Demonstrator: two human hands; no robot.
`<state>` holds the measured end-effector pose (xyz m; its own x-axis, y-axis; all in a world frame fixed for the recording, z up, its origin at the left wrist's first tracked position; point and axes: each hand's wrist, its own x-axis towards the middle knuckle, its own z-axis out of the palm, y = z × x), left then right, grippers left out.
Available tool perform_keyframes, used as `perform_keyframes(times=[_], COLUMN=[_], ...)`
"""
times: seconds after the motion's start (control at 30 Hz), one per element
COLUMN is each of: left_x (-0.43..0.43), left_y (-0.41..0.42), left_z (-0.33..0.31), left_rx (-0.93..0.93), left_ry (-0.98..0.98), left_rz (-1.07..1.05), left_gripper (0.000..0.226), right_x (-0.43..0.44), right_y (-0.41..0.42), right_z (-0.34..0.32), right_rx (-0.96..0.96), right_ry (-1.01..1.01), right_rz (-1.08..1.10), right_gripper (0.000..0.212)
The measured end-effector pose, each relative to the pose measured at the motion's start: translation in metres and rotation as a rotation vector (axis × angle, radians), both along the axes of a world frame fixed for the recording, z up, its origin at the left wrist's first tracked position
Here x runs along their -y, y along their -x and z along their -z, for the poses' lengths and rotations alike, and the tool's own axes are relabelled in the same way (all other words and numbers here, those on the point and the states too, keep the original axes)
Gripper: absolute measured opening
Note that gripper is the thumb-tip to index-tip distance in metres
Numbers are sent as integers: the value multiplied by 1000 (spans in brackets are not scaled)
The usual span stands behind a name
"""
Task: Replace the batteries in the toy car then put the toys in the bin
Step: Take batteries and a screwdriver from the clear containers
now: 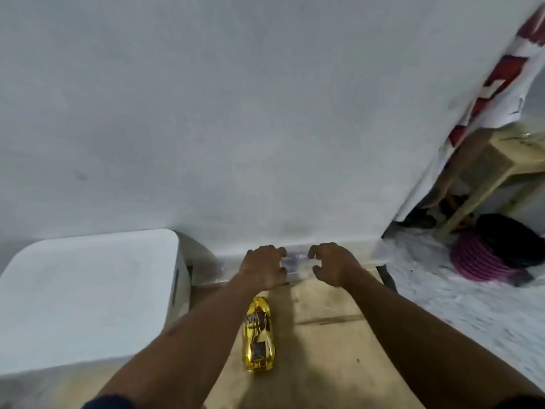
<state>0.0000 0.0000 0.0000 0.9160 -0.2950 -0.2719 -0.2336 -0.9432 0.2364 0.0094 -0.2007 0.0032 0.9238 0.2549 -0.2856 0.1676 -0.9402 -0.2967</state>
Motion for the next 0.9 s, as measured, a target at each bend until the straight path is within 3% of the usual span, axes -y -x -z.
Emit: perform_keyframes(times=[0.23, 0.43, 0.67, 0.9], left_x=[19, 14, 2, -3], left_y=[-21, -22, -27, -30], left_z=[34, 47, 63, 64], left_rx=[15, 4, 58, 50], left_ry=[-15, 165, 274, 323], left_rz=[31, -20, -41, -45], left_gripper=[51, 67, 60, 61], right_x=[10, 5, -1, -3], right_y=[-22, -24, -21, -21], right_z=[45, 58, 68, 66], right_rx=[168, 309, 494, 528], right_ry=[146, 433, 455, 613], right_rz=[-239, -364, -440, -603], right_gripper=[50, 70, 55, 39])
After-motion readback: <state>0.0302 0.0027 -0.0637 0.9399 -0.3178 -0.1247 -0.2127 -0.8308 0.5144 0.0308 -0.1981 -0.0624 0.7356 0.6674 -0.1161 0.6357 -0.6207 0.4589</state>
